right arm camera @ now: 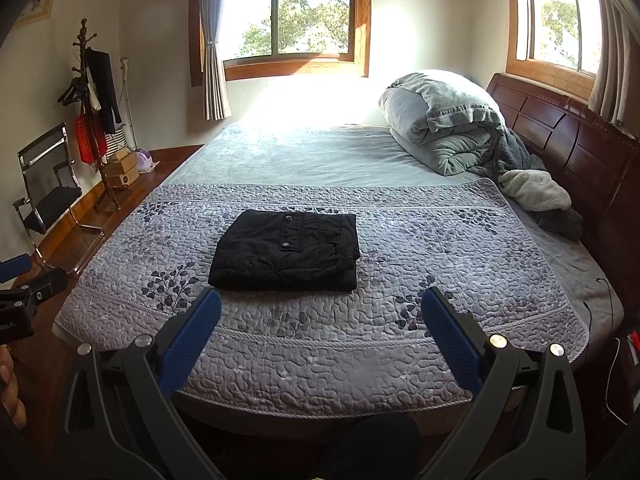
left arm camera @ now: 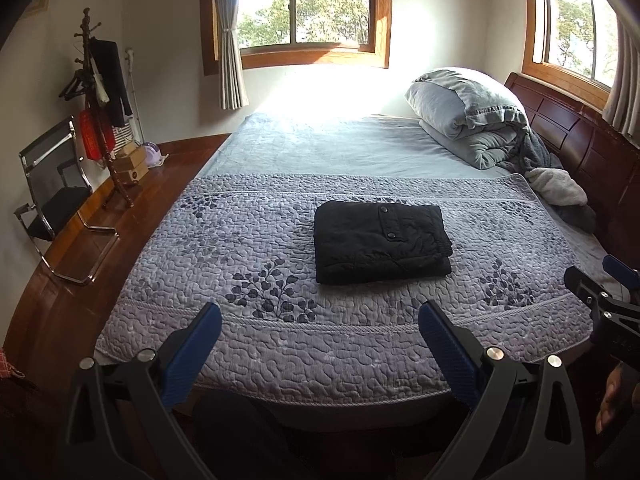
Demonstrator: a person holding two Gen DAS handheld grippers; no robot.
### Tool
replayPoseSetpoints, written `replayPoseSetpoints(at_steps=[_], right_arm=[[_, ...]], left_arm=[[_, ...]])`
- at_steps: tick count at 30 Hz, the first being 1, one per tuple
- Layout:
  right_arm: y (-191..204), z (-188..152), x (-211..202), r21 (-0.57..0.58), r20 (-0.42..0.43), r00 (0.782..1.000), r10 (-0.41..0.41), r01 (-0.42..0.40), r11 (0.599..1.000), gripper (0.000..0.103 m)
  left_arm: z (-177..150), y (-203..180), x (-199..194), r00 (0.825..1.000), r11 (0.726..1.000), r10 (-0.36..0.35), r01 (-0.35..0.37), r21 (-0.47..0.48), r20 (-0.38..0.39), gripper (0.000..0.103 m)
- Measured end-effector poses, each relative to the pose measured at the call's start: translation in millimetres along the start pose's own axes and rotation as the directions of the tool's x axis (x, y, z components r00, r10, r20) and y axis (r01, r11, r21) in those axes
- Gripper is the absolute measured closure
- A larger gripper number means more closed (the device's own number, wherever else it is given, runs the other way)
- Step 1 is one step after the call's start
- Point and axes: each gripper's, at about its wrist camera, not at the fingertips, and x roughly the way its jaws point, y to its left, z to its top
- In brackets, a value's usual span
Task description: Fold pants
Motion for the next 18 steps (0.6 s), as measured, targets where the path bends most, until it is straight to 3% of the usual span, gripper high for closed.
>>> replayPoseSetpoints(at_steps=[3, 5, 12, 18], right_arm=[[1, -1, 2, -0.003, -0.005, 1.000, 0.001, -0.001, 1.000, 0.003], [2, -1, 3, -0.004, -0.008, 1.000, 0.003, -0.003, 1.000, 0.003], [5, 1, 3, -0.009, -0.005, 1.000, 0.007, -0.007, 1.000, 0.003], [7, 1, 2, -0.009, -0.003, 1.000, 0.007, -0.007, 1.000, 0.003]], left_arm=[[-3, -1, -4, 0.994, 0.995, 0.096, -0.096, 0.007, 0.044, 0.004], [-3, 0, -6, 0.991, 0.993, 0.117, -0.117, 0.003, 0.064, 0.004], [0, 12, -2, 0.995, 0.995, 0.096, -0.096, -0.036, 0.021, 0.004], [0, 14, -6, 0.995, 0.995, 0.098, -0.097, -0.031, 0.030, 0.004]])
